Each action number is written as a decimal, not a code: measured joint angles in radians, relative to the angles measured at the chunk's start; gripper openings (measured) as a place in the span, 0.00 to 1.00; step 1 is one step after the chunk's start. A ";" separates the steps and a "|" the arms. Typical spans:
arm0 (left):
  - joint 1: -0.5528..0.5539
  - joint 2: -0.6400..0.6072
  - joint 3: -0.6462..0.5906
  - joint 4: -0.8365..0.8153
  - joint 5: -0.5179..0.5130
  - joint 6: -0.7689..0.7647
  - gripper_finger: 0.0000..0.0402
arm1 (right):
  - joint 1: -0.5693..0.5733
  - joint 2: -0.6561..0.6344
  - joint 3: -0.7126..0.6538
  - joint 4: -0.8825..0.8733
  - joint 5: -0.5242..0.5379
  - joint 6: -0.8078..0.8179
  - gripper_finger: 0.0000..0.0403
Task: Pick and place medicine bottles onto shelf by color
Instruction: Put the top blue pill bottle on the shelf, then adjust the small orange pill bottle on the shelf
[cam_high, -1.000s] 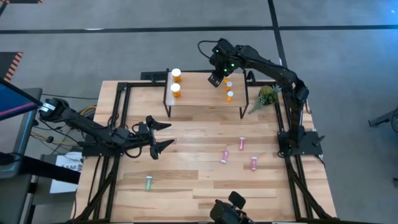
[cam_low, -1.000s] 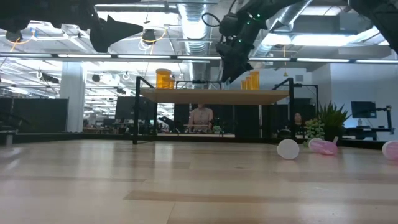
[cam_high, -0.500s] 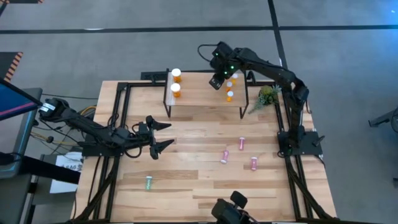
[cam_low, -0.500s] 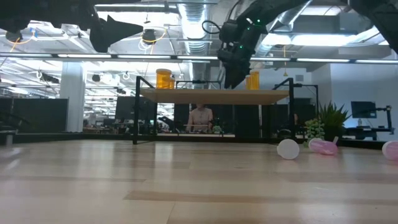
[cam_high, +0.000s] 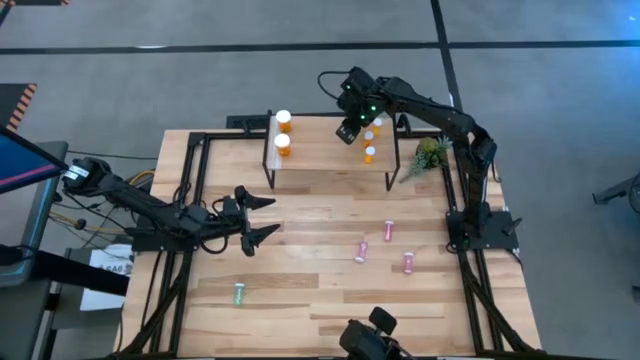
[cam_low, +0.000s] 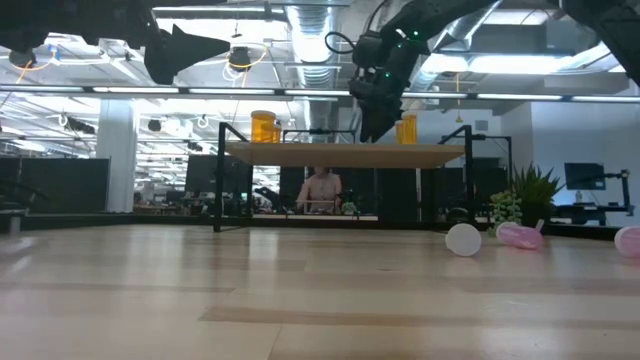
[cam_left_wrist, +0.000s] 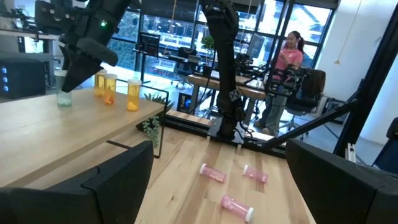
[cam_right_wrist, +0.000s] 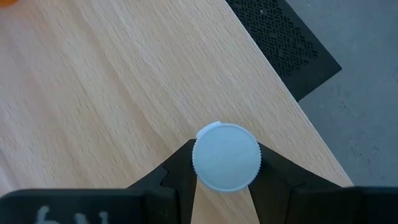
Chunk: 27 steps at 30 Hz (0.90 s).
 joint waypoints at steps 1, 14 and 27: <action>0.000 0.000 0.000 0.000 0.000 0.000 0.88 | 0.000 0.000 0.000 0.000 0.000 0.000 0.37; 0.000 0.000 0.000 0.000 0.000 0.000 0.88 | 0.000 0.000 0.029 -0.002 -0.001 0.000 0.57; 0.000 0.000 0.000 -0.001 0.004 0.000 0.88 | 0.002 -0.001 0.154 -0.127 -0.002 0.001 0.62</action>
